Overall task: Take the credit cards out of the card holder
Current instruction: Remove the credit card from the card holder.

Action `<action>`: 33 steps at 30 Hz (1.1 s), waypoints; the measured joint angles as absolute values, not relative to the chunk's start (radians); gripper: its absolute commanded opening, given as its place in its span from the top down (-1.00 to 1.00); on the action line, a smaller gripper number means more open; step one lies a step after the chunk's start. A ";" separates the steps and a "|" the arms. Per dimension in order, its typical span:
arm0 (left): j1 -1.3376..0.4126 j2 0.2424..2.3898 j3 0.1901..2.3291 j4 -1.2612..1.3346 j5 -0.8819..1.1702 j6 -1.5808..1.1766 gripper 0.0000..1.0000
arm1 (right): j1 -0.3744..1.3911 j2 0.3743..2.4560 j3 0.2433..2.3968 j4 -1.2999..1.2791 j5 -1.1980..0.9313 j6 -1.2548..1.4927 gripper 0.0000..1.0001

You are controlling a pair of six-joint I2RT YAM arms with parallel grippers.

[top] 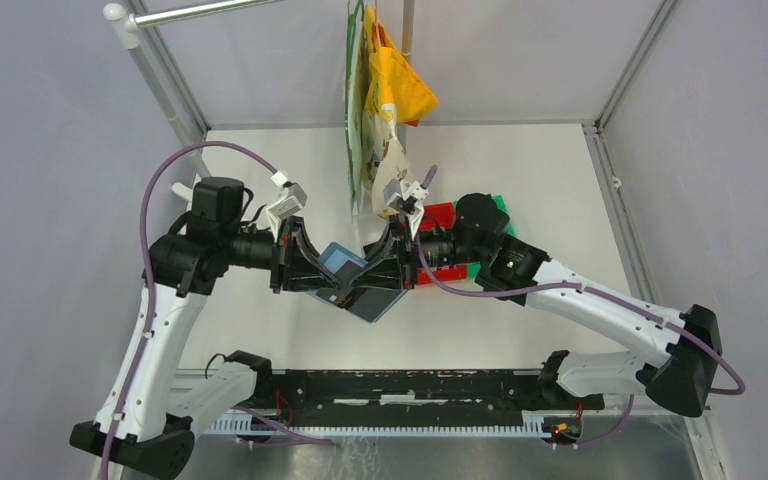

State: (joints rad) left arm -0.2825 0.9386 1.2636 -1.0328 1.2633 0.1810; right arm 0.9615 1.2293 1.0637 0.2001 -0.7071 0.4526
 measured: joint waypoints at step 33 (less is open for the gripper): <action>-0.287 0.963 1.276 -0.811 1.110 -0.089 0.96 | 0.824 0.922 0.891 0.322 -0.477 0.612 -0.38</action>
